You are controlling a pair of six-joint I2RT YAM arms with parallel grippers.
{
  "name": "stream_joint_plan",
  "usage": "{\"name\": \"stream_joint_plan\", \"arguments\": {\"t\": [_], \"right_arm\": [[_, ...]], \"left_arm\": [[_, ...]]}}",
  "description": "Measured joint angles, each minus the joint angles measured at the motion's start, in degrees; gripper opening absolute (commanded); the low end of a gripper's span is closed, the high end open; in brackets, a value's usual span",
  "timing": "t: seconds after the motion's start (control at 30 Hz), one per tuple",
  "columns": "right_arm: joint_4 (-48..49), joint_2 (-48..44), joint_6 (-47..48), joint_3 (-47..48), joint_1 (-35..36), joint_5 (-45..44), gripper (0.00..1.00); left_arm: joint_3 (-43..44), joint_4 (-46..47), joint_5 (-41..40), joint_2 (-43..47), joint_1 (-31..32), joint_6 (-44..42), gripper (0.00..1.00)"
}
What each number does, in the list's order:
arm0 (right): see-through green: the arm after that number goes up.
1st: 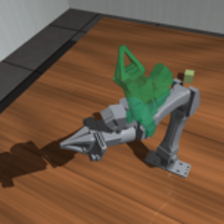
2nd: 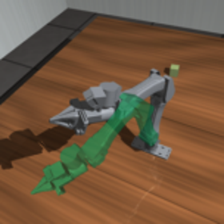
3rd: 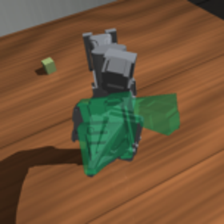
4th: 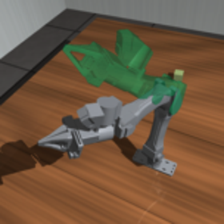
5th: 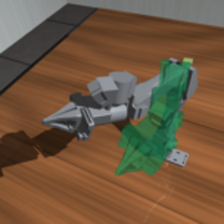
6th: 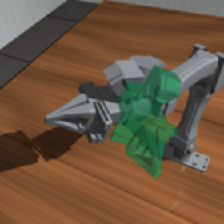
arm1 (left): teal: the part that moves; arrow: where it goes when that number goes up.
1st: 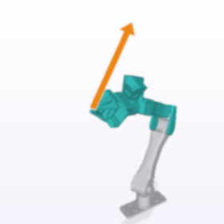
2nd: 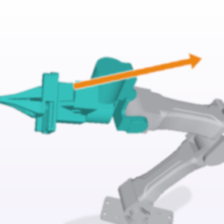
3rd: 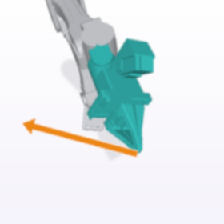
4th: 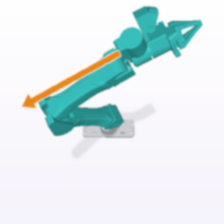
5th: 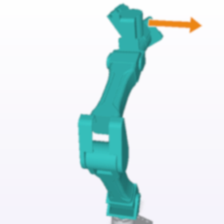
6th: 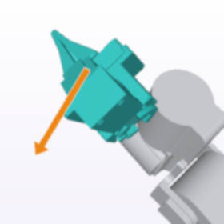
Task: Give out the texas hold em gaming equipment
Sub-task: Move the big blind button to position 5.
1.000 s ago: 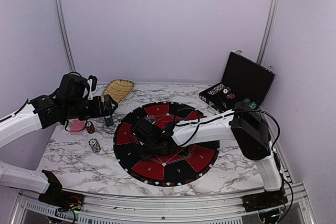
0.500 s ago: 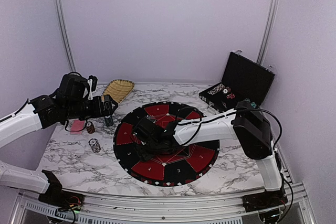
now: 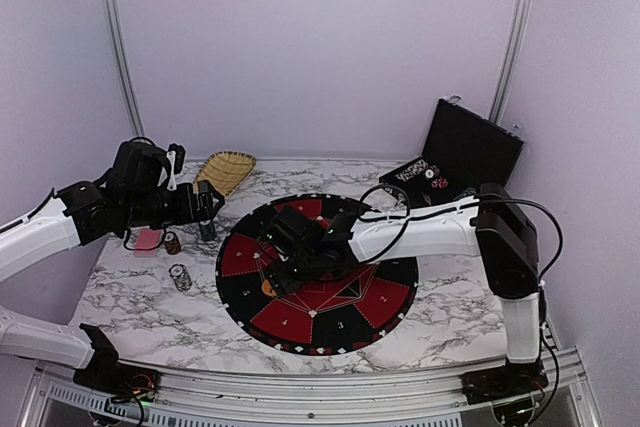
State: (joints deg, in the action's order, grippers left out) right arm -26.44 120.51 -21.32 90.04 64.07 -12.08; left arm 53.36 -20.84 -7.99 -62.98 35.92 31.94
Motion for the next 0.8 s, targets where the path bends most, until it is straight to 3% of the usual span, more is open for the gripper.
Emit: {"name": "stream_joint_plan", "arguments": {"t": [0.4,0.8], "right_arm": [[0.44,-2.8,3.32,-6.03,-9.31,0.22,0.86],[2.71,-1.38,12.04,-5.75,-12.61,4.46,0.86]], "left_arm": [[0.0,0.0,0.0,0.0,-0.04,0.0,0.99],[0.02,0.0,0.02,-0.85,-0.04,-0.02,0.99]]}}
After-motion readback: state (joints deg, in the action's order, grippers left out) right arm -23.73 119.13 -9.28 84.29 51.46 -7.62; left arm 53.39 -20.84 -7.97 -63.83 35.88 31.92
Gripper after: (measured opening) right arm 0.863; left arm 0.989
